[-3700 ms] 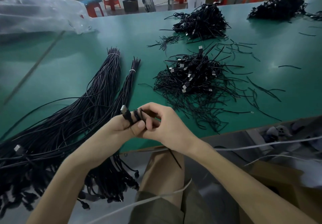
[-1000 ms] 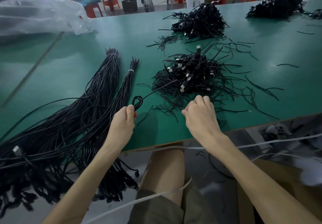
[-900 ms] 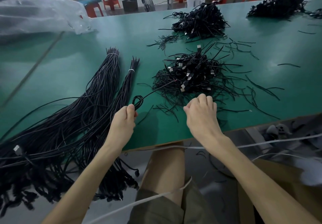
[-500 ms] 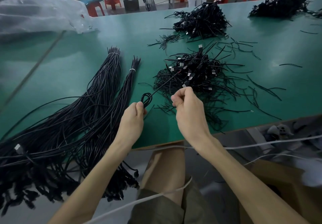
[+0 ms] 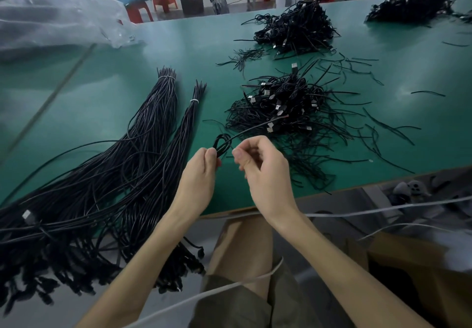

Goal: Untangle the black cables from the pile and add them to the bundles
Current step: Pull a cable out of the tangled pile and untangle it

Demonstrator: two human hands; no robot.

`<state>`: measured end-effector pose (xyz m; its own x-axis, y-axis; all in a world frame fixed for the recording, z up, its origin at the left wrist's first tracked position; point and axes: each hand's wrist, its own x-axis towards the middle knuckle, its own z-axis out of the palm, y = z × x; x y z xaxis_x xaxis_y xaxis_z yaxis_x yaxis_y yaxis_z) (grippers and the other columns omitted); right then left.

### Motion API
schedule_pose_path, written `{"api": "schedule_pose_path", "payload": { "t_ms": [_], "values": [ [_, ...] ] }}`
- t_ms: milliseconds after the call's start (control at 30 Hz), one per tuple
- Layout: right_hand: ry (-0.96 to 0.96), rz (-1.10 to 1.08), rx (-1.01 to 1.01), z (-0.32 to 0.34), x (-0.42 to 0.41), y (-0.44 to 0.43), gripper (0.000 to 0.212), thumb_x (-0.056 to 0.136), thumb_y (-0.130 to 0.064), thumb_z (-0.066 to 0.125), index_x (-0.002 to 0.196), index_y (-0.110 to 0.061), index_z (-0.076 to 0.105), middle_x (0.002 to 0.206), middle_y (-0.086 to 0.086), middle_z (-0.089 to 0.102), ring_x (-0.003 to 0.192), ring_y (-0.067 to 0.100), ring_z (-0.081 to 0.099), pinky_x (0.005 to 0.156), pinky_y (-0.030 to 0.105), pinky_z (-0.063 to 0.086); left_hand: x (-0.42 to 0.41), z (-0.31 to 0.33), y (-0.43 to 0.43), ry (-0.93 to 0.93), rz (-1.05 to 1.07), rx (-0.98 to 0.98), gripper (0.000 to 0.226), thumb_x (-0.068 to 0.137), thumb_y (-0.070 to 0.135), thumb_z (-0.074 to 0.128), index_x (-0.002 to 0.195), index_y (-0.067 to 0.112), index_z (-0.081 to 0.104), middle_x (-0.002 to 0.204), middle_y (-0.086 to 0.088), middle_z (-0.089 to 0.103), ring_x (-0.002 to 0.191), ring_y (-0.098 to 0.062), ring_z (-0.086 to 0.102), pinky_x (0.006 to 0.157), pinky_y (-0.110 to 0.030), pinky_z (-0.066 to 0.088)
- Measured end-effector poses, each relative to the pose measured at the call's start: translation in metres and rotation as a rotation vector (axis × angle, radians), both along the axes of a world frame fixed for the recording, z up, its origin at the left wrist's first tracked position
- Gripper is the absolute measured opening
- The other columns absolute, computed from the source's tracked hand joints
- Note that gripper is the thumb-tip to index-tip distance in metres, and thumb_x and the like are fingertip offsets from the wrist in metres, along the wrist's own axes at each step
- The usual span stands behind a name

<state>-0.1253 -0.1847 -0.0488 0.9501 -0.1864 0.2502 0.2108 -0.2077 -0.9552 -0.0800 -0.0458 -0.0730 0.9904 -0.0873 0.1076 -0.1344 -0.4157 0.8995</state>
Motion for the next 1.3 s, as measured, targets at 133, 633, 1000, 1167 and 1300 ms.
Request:
{"api": "schedule_pose_path", "payload": {
  "t_ms": [133,633,1000,1167,1300],
  "values": [
    [0.067,0.041,-0.002,-0.007,0.001,0.001,0.007,0.100,-0.020,0.066,0.093,-0.018,0.065,0.082,-0.006,0.069,0.073,0.007,0.063,0.068,0.021,0.050,-0.004,0.004,0.003,-0.034,-0.056,-0.053,0.039,0.112,0.032,0.035,0.078,0.018,0.049,0.064,0.009,0.040,0.056,-0.012,0.034,0.056,-0.032,0.030],
    [0.129,0.095,0.079,-0.015,0.002,-0.005,0.009,0.096,-0.022,0.073,0.093,-0.016,0.067,0.078,0.000,0.072,0.069,0.010,0.065,0.064,0.030,0.056,-0.006,0.007,0.008,0.022,-0.146,-0.102,0.042,0.111,0.037,0.035,0.072,0.024,0.044,0.056,0.017,0.045,0.050,-0.005,0.034,0.053,-0.026,0.028],
    [0.180,0.212,0.135,-0.020,-0.001,-0.017,0.015,0.094,-0.024,0.075,0.101,-0.013,0.066,0.085,0.005,0.072,0.076,0.016,0.067,0.068,0.029,0.057,-0.012,0.017,0.010,0.128,-0.190,-0.166,0.037,0.111,0.023,0.041,0.078,0.007,0.043,0.060,0.009,0.038,0.049,-0.010,0.027,0.046,-0.025,0.023],
    [0.250,0.309,0.250,-0.018,0.004,-0.028,0.046,0.083,-0.026,0.085,0.121,-0.020,0.059,0.107,0.003,0.070,0.095,0.018,0.068,0.077,0.032,0.057,-0.015,0.024,0.018,0.233,-0.269,-0.236,0.037,0.112,0.026,0.039,0.083,0.005,0.048,0.063,0.005,0.031,0.054,-0.014,0.026,0.053,-0.031,0.023],
    [0.202,0.511,0.324,-0.013,0.009,-0.036,0.067,0.082,-0.012,0.086,0.139,-0.036,0.059,0.114,0.004,0.064,0.095,0.016,0.066,0.084,0.031,0.054,-0.016,0.025,0.024,0.303,-0.392,-0.265,0.042,0.110,0.030,0.043,0.070,0.022,0.053,0.068,-0.001,0.029,0.054,-0.014,0.026,0.050,-0.025,0.028]
  ]
}}
